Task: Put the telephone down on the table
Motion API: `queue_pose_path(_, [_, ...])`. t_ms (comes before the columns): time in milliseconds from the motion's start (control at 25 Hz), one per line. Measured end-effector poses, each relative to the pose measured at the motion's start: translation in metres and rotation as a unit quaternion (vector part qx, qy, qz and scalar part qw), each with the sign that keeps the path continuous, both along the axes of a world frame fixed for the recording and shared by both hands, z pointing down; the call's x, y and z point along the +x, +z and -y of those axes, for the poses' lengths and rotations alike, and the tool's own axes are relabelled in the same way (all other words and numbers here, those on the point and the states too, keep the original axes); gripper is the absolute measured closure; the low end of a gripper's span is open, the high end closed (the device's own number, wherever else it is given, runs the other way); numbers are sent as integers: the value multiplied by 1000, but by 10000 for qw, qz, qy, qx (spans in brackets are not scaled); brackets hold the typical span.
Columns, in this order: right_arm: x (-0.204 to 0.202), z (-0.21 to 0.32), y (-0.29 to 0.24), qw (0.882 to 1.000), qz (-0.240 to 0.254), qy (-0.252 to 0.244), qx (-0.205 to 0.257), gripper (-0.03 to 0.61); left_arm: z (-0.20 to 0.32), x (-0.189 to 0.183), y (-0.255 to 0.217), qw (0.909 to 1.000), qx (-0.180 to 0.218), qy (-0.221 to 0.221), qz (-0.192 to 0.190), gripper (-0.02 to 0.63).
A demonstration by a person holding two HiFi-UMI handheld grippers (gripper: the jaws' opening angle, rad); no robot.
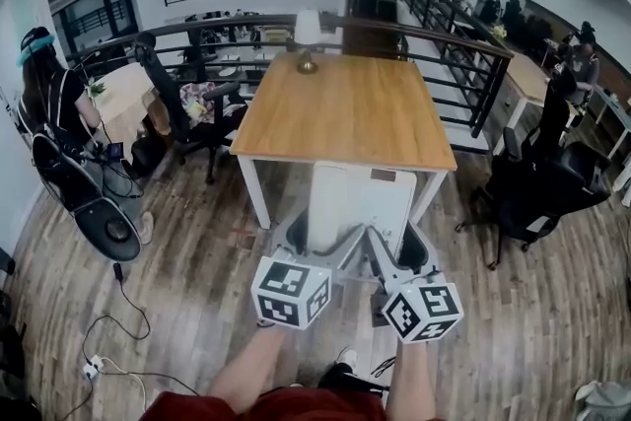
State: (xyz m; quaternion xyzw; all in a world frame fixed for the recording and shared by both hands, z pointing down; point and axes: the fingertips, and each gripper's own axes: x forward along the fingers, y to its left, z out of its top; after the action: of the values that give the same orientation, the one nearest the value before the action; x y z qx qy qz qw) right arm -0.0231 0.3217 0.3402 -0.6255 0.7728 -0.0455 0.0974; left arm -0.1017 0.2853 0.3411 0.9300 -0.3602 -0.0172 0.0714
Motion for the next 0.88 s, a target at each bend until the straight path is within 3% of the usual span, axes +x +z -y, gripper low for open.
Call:
queue_pose_path(600, [162,56,-13,9984,29,553,69,299,64,167,-14,9984,36,567,57,206])
queue_pose_path(880, [208,64,-14,9967,-20,807,49,299,76,215,-13,9968,-11,802,12,206])
